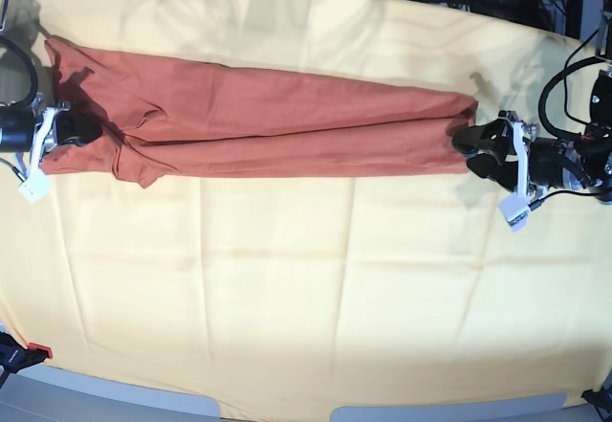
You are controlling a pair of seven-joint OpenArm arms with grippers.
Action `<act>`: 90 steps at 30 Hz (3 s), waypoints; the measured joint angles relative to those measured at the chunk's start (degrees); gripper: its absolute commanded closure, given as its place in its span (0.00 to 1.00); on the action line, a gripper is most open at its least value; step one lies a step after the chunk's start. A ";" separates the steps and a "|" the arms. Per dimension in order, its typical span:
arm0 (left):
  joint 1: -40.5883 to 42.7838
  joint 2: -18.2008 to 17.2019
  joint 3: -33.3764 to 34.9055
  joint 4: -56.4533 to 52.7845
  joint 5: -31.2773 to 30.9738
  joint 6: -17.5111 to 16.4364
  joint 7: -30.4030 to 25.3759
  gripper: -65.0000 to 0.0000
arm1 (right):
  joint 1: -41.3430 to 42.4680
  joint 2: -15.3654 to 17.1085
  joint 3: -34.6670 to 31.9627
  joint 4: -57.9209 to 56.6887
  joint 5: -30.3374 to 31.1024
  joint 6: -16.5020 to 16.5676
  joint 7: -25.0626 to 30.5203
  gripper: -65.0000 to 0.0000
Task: Fold the T-shirt properly
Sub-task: 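Open the left gripper and raise it off the strip's end, then lower the left gripper onto the strip's end and grasp it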
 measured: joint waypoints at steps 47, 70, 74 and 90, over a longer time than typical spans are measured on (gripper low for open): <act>16.22 6.01 -44.78 -0.09 1.51 5.40 3.08 0.47 | -4.46 -14.62 14.60 4.09 -24.74 -0.02 12.15 1.00; 21.92 19.56 -38.40 -0.17 15.98 11.23 -6.49 0.47 | -8.70 -17.90 14.97 4.15 -27.58 0.07 16.33 1.00; 21.73 21.51 -33.51 -0.07 17.66 10.95 -12.96 0.47 | -8.70 -17.90 14.97 4.15 -27.39 0.07 16.15 1.00; 19.98 29.49 -27.78 0.13 15.98 8.15 -12.09 0.86 | -8.70 -17.90 14.97 4.15 -27.17 0.07 15.91 1.00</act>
